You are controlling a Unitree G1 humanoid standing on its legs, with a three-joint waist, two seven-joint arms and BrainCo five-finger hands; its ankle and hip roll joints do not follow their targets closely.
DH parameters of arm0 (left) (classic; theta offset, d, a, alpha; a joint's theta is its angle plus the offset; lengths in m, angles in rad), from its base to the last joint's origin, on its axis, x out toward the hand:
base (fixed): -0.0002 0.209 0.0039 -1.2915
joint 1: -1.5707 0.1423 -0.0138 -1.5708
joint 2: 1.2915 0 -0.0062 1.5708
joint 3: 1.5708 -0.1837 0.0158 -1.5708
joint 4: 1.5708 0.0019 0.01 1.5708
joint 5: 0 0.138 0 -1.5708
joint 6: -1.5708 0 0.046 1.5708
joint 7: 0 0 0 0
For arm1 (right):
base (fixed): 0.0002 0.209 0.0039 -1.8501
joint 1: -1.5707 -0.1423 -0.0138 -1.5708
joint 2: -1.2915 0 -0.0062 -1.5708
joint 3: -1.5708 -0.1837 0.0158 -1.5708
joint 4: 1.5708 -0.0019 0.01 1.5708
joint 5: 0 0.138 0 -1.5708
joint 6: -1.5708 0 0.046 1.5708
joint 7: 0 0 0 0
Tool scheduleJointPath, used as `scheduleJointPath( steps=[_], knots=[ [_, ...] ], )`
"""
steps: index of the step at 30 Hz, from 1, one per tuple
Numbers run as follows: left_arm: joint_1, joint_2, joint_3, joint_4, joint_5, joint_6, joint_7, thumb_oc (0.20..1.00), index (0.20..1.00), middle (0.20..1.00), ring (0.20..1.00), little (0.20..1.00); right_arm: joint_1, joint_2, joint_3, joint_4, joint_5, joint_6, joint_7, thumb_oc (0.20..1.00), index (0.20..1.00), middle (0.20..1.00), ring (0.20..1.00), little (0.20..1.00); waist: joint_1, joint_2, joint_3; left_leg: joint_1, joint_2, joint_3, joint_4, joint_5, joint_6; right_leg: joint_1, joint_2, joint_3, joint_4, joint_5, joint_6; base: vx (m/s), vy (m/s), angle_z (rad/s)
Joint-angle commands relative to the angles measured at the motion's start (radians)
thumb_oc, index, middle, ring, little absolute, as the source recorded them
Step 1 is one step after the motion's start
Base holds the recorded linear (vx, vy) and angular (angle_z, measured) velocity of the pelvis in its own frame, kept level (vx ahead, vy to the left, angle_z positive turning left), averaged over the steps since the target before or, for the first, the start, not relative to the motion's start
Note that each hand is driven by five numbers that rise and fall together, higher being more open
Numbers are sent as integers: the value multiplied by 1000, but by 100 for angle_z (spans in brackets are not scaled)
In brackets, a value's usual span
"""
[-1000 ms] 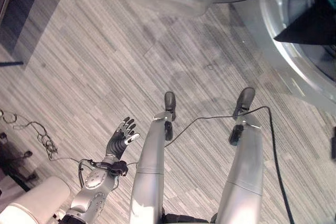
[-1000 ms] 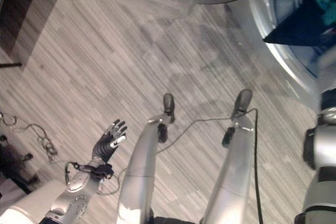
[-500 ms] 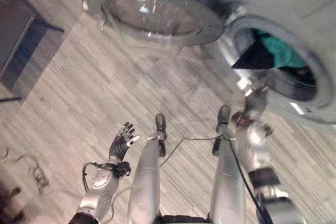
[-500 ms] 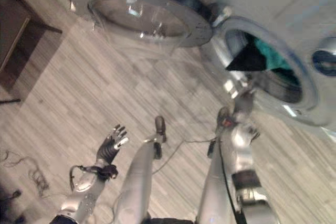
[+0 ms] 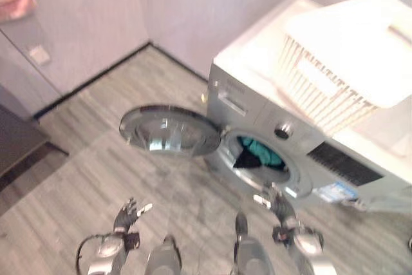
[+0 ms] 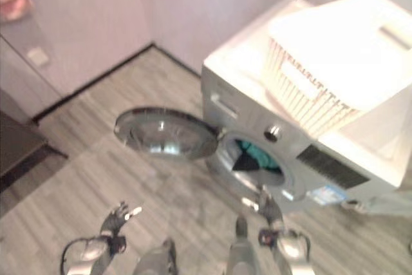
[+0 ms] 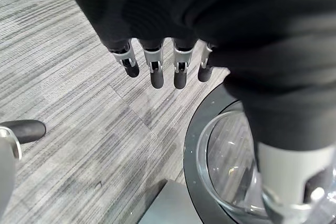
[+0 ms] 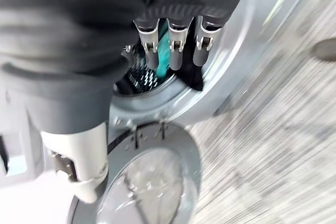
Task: Grab the laundry basket,head to the washer,open it,put in the laundry and shut it.
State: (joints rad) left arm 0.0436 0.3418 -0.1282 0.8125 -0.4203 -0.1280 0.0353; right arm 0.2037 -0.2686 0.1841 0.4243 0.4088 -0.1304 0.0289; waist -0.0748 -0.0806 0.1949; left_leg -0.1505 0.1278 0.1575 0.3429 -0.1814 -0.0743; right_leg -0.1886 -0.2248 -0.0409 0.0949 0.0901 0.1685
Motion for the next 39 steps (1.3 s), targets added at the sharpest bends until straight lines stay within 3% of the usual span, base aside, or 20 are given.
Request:
scheduleJointPath(
  steps=[1, 3, 5, 9, 14, 21, 28, 39],
  knots=[
    [-4, -33, 37, 123, 76, 0, -5, 1000, 1000, 1000, 1000, 1000, 4, -22, -104, -28, -38, 0, 10, 1000, 1000, 1000, 1000, 1000, -24, 56, -27, 90, 42, -37, -166, 58, -25, 66, -18, 10, 48, -96, 44, 184, 48, -25],
    [2, -48, 65, 207, 109, 1, 4, 1000, 1000, 1000, 1000, 1000, 17, -16, -124, 10, -84, 9, -6, 1000, 1000, 1000, 1000, 1000, -33, 56, -62, 156, 42, 1, -205, 53, -22, 91, -17, 32, 23, -81, 53, 152, 48, -49],
    [-2, -70, 106, 316, 132, 12, 17, 1000, 1000, 1000, 1000, 1000, 21, 13, -138, 71, -52, 8, -24, 1000, 1000, 1000, 1000, 1000, -47, 53, -95, 232, 41, 66, -252, 53, -20, 104, -20, 77, -6, -58, 71, 103, 51, -83],
    [-28, -98, 105, 385, 175, 19, 29, 1000, 1000, 1000, 1000, 1000, 34, 55, -175, 134, 9, 7, -62, 1000, 1000, 1000, 1000, 1000, -60, 62, -135, 293, 22, 119, -320, 68, -22, 122, -35, 104, -52, -31, 91, 37, 20, -80],
    [-40, -117, 79, 367, 159, 14, 32, 1000, 1000, 1000, 1000, 1000, 29, 62, -191, 172, 38, 5, -82, 1000, 1000, 1000, 1000, 1000, -74, 73, -153, 285, 14, 104, -344, 83, -23, 128, -47, 85, -75, -23, 91, -12, -11, 5],
    [-27, -128, 88, 412, 162, 24, 27, 1000, 1000, 1000, 1000, 1000, 16, 58, -187, 153, 57, 0, -93, 1000, 1000, 1000, 1000, 1000, -53, 86, -172, 256, 13, 66, -376, 118, -35, 149, -60, 29, -112, -21, 83, -3, -30, 18],
    [-25, -126, 107, 429, 179, 26, 44, 1000, 1000, 1000, 1000, 1000, 33, 33, -206, 52, 50, -24, -109, 1000, 1000, 1000, 1000, 1000, -33, 82, -174, 237, 23, 33, -383, 132, -48, 176, -57, -9, -125, -32, 70, 16, -23, 21],
    [-18, -127, 104, 400, 153, 27, 43, 1000, 1000, 1000, 1000, 1000, 39, 37, -193, 72, 61, -14, -101, 1000, 1000, 1000, 1000, 1000, -11, 72, -177, 233, 31, 9, -402, 145, -53, 199, -53, -41, -140, -39, 63, 23, -19, 12]
  ],
)
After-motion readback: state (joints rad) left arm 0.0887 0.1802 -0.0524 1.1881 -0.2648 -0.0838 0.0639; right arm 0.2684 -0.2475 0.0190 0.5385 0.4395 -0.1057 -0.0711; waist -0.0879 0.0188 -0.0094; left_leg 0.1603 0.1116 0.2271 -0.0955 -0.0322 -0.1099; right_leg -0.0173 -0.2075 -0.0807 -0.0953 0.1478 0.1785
